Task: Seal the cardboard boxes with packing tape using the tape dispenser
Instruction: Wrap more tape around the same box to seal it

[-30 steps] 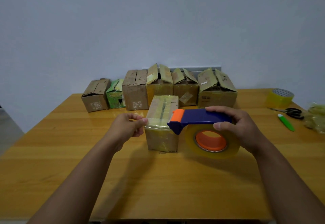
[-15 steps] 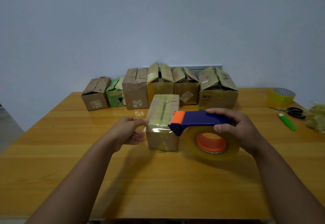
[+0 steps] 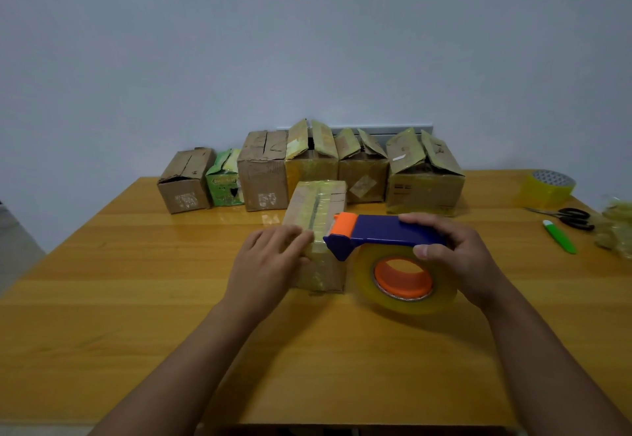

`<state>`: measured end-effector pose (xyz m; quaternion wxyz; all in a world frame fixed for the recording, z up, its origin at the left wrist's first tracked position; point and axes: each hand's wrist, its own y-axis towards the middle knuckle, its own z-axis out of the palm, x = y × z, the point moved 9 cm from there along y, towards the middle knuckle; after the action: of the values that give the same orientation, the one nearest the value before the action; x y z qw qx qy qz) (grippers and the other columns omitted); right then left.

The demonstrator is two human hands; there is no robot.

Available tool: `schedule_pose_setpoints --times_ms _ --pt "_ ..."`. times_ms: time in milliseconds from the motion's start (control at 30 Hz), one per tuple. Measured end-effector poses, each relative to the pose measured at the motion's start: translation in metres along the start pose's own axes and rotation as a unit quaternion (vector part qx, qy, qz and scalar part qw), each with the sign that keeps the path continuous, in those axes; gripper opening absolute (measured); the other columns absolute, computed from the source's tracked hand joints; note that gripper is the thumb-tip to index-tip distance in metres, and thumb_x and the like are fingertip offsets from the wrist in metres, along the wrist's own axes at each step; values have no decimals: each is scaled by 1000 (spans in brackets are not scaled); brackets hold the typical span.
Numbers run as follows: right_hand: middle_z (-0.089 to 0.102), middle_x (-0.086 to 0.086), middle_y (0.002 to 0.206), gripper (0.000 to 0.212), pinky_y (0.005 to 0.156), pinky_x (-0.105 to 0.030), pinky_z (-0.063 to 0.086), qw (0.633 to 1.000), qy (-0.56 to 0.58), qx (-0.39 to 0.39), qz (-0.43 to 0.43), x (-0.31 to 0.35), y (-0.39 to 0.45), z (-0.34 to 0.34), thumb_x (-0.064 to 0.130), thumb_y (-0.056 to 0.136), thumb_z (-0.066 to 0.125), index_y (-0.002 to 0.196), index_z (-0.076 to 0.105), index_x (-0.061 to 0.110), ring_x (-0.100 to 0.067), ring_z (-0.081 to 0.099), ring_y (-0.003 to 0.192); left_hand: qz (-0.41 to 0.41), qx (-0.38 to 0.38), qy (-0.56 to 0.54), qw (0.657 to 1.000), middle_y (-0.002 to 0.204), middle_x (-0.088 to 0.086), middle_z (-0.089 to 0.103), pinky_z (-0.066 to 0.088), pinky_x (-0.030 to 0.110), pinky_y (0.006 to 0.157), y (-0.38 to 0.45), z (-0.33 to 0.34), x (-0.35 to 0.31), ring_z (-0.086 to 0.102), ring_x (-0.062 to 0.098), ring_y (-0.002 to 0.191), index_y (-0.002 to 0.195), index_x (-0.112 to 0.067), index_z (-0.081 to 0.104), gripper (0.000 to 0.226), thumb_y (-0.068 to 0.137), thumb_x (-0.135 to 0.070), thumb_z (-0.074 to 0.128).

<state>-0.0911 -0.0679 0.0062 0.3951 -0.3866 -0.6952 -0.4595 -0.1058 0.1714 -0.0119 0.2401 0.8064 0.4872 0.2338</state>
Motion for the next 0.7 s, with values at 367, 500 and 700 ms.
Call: schedule_pose_setpoints --times_ms 367,500,700 --pt "59 28 115 44 79 -18 51 1000 -3 15 2 -3 17 48 52 64 67 108 65 56 -2 58 105 -11 30 16 999 134 11 55 45 42 97 -6 -1 31 52 28 121 130 -13 54 49 86 -33 64" --pt "60 26 117 45 80 -17 50 1000 12 -3 4 -9 14 45 52 63 68 108 65 54 1 56 106 -33 56 -17 998 135 6 55 45 36 98 -4 8 24 52 21 121 135 -13 52 69 87 -62 44" --pt "59 24 117 52 77 -11 48 1000 22 -2 17 -12 8 44 49 62 71 113 64 43 8 55 103 -61 9 -38 997 122 7 63 48 40 87 -1 11 26 59 27 110 124 -16 62 50 88 -49 53"
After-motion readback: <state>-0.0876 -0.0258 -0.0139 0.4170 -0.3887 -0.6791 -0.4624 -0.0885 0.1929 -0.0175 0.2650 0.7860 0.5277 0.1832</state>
